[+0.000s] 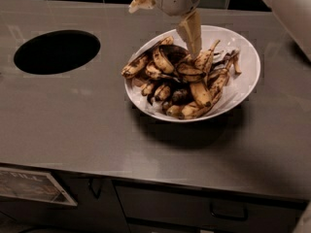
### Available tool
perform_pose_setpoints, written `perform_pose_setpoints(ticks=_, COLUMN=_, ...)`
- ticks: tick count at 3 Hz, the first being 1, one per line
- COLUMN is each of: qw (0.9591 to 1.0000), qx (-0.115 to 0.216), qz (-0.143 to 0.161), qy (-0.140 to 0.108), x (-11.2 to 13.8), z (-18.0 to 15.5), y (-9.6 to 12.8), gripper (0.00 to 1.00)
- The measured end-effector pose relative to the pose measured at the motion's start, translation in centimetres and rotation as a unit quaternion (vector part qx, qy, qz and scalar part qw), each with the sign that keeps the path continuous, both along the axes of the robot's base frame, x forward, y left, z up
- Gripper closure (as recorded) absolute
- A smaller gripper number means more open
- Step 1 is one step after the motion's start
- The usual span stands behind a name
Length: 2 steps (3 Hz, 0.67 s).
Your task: Pick banana from white bowl
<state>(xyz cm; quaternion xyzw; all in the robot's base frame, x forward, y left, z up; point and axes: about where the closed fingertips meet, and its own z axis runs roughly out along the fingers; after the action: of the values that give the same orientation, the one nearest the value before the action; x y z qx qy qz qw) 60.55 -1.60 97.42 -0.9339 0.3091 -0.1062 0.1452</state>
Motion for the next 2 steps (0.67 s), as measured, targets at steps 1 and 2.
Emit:
perform_pose_setpoints(ticks=1, qw=0.9999, qx=-0.003, qz=0.000, qy=0.014, x=-0.01, z=-0.89, y=-0.34, gripper=0.00)
perform_pose_setpoints(ticks=2, qw=0.9997, qx=-0.006, qz=0.000, qy=0.023, x=0.02, z=-1.55, y=-0.58, gripper=0.00)
